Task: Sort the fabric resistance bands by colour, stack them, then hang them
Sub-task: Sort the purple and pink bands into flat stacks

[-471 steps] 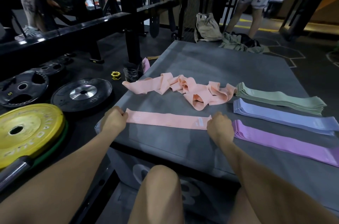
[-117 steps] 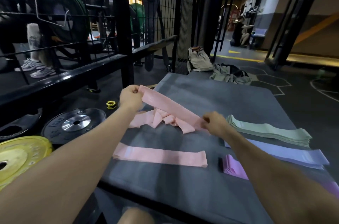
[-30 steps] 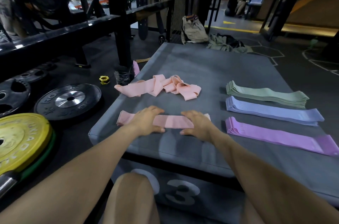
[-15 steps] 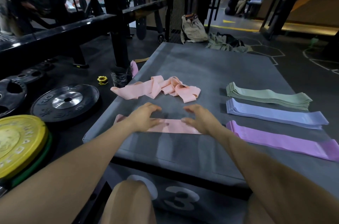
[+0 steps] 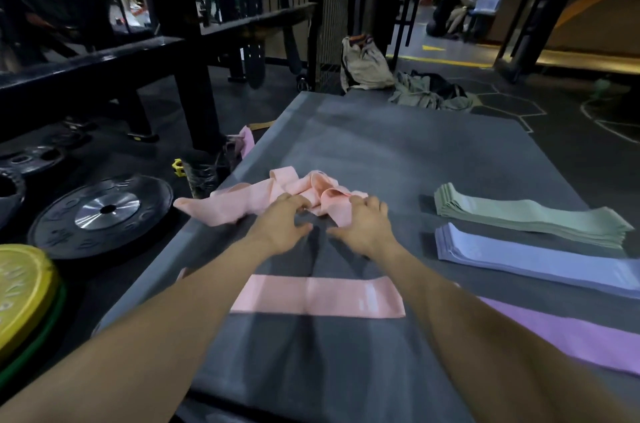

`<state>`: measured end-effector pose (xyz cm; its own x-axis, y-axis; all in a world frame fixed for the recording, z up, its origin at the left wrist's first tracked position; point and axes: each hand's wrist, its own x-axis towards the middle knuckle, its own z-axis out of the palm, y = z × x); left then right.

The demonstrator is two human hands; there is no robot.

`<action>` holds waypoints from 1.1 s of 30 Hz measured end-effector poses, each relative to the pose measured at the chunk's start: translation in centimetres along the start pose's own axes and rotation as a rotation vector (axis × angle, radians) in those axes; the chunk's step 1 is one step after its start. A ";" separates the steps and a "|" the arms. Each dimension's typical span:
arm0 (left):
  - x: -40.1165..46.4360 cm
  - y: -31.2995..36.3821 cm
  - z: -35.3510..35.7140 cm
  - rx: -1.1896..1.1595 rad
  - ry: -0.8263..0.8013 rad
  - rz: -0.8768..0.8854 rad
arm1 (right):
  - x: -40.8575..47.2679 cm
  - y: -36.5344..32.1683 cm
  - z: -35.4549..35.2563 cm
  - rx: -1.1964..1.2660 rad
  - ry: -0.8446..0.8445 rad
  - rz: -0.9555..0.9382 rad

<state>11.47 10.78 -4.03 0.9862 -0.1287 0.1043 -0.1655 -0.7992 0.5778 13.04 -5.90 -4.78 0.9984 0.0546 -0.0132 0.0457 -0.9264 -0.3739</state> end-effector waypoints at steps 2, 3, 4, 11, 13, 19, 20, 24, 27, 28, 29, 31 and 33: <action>0.6 -0.2 0.4 -0.022 0.003 -0.016 | 0.4 0.5 0.3 -0.020 0.046 0.007; 0.8 -0.4 0.6 -0.028 0.003 -0.024 | 0.6 0.8 0.2 -0.007 0.082 0.001; 1.1 -0.5 0.7 -0.036 0.001 -0.034 | 0.7 1.1 0.1 0.028 0.110 -0.003; 2.0 0.9 0.3 -0.115 0.064 -0.037 | 0.5 2.2 -3.7 0.280 0.246 0.010; 2.1 2.0 -0.3 -0.174 0.092 -0.050 | 0.1 2.0 -5.4 0.320 0.287 -0.017; 1.4 7.5 -3.0 -0.495 0.116 -0.117 | -1.6 0.4 -10.9 0.295 0.328 -0.149; 1.4 8.2 -3.3 -0.540 0.099 -0.141 | -2.0 0.0 -11.7 0.310 0.318 -0.179; 0.6 11.3 -4.9 -0.847 0.012 -0.236 | -3.8 -2.4 -14.8 0.325 0.273 -0.297; -0.4 13.5 -6.6 -1.100 -0.017 -0.336 | -5.2 -4.1 -16.4 0.323 0.311 -0.358; -0.7 14.0 -7.2 -1.156 -0.032 -0.364 | -5.6 -4.5 -16.8 0.322 0.334 -0.375; -0.9 14.5 -7.9 -1.214 -0.038 -0.392 | -6.1 -5.0 -17.2 0.320 0.353 -0.389; -1.2 14.9 -9.2 -1.254 -0.045 -0.429 | -6.8 -5.9 -18.0 0.307 0.376 -0.424; -1.5 14.7 -10.2 -1.190 -0.097 -0.460 | -7.4 -6.7 -18.8 0.285 0.394 -0.450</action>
<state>7.42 5.22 12.59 0.9427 -0.0636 -0.3276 0.3333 0.2285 0.9147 5.93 -7.07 15.25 0.8237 0.2229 0.5214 0.5049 -0.7068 -0.4954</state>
